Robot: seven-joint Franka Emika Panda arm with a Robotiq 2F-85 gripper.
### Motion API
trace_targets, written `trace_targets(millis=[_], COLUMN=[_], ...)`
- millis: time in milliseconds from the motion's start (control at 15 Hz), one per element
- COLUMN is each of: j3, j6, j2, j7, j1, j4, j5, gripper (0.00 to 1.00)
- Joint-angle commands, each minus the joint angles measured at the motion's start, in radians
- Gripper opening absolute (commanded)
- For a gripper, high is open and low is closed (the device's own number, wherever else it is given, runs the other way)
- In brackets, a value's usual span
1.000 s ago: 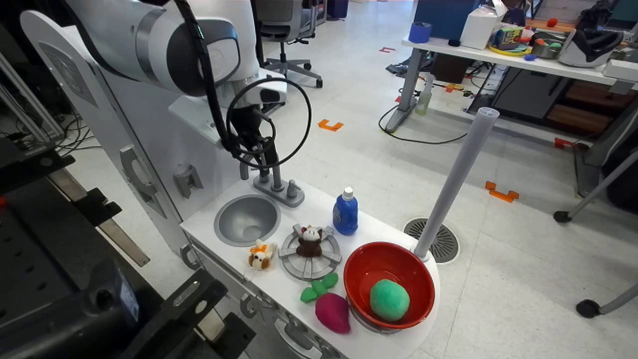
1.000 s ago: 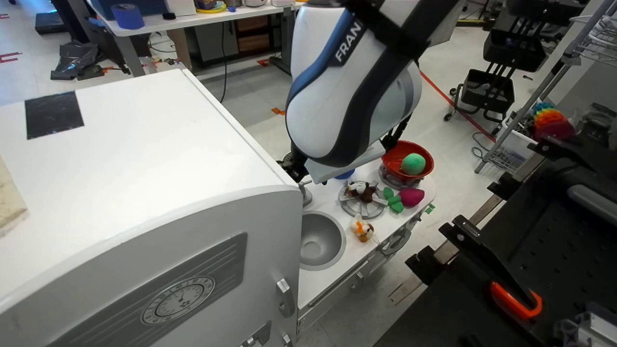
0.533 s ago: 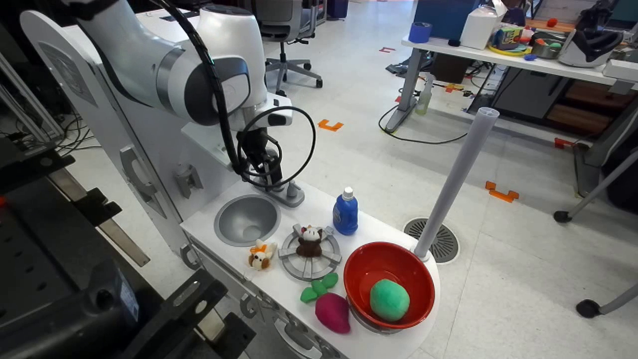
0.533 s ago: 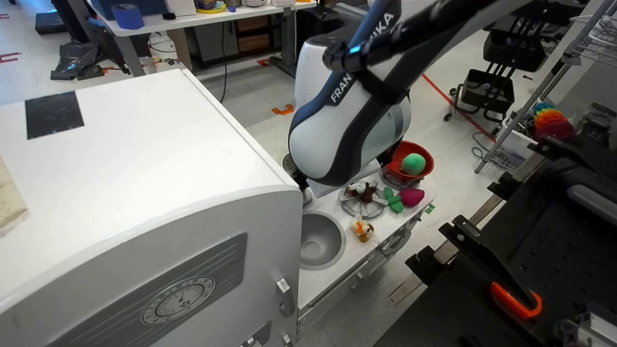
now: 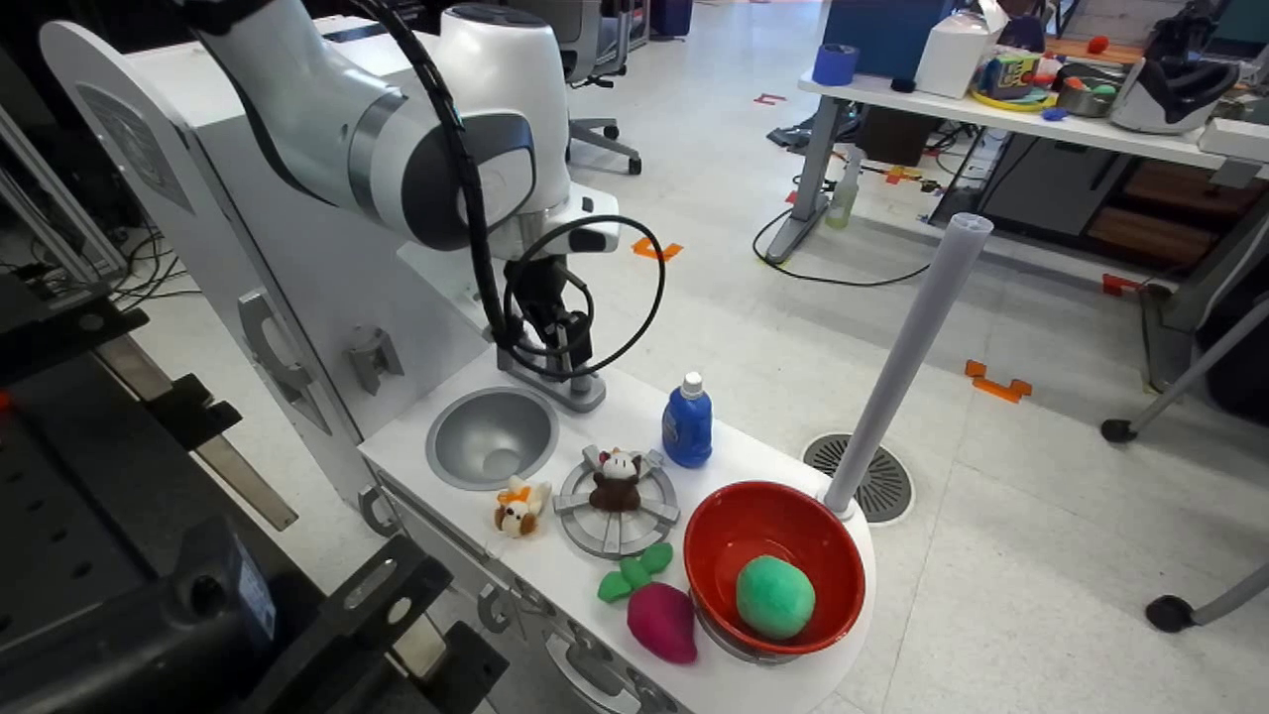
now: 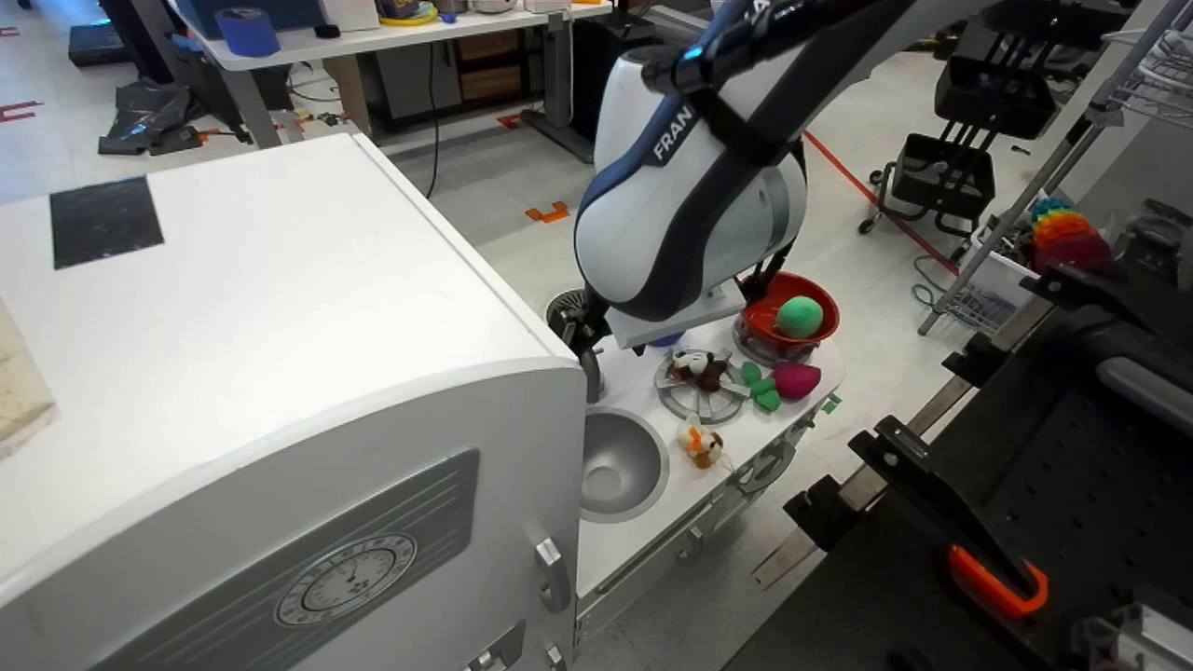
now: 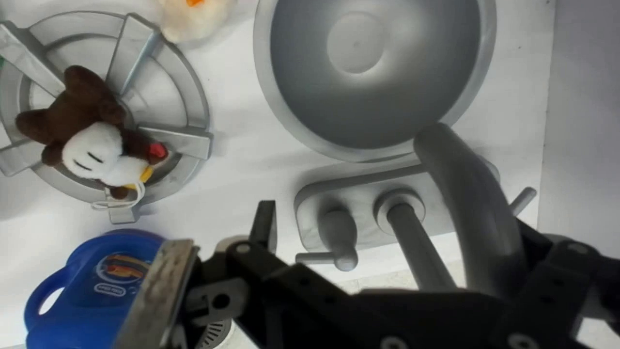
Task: Move the tap nozzle to the right.
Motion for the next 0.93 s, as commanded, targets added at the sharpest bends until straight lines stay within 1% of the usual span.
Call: trace_targets(millis=[0, 200, 267, 400, 533, 667, 733, 800, 867], j3=[-0.034, -0.071, -0.095, -0.166, -0.225, -0.26, -0.271, -0.273, -0.264], j6=[-0.049, -0.101, -0.12, -0.177, -0.218, -0.26, -0.307, -0.382, -0.473], j2=[-0.02, -0.027, -0.029, -0.034, -0.042, -0.055, -0.071, -0.102, -0.158], j7=[0.024, 0.082, 0.117, 0.204, 0.265, 0.306, 0.33, 0.349, 0.343], j1=[-0.029, -0.014, -0.002, 0.033, 0.049, 0.054, 0.056, 0.055, 0.049], j4=[0.01, 0.002, 0.005, 0.011, 0.018, 0.03, 0.028, 0.017, -0.015], j5=[0.049, 0.085, 0.093, 0.092, 0.079, 0.072, 0.073, 0.076, 0.09], gripper=[1.0, 1.0, 1.0, 1.0, 1.0, 1.0, 1.0, 1.0, 1.0])
